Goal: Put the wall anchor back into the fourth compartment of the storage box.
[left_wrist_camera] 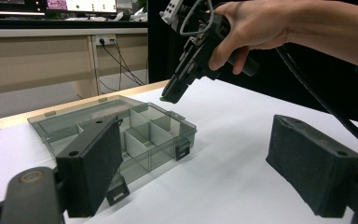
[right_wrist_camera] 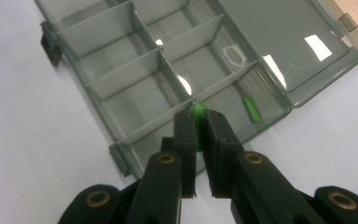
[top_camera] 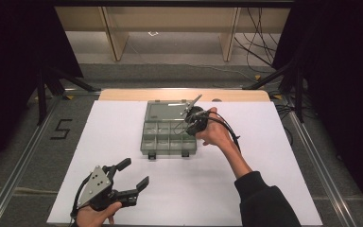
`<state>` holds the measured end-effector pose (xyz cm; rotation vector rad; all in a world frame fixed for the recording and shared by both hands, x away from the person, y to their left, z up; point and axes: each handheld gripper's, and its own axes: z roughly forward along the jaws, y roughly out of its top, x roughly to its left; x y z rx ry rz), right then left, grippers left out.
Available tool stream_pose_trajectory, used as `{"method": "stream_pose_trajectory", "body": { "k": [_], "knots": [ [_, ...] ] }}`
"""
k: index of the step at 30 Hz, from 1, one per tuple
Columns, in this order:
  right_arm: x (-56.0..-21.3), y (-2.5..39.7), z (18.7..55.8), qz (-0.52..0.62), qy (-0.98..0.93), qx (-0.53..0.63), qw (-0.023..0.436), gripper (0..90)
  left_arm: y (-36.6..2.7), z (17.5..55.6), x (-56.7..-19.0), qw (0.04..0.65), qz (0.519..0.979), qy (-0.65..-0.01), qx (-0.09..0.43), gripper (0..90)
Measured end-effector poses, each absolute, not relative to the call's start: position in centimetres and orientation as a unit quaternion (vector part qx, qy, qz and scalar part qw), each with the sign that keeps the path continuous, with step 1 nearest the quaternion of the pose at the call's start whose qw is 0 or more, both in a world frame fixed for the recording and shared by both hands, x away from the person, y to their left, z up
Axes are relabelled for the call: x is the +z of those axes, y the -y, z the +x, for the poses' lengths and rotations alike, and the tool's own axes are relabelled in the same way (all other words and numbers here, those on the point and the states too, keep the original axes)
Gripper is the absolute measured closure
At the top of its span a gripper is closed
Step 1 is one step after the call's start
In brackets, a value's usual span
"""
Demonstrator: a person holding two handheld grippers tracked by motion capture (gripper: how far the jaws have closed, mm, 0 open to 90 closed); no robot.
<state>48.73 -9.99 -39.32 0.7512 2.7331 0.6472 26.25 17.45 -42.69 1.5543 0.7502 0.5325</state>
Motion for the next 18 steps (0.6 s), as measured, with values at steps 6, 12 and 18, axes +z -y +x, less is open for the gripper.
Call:
{"method": "stream_pose_trajectory", "body": {
  "k": [6,12,18],
  "knots": [
    [-39.8,9.8,49.9,0.269,-0.93,0.217,0.122,84.2,-17.4,26.2,-42.7,0.62,0.675,-0.326,0.231,17.0],
    [-40.6,9.6,51.2,0.283,-0.927,0.209,0.126,84.2,-17.5,26.2,-42.7,0.62,0.675,-0.326,0.231,17.0],
    [-41.4,9.6,52.2,0.293,-0.925,0.204,0.128,84.1,-17.5,26.2,-42.7,0.62,0.675,-0.326,0.232,17.0]
  ]
}}
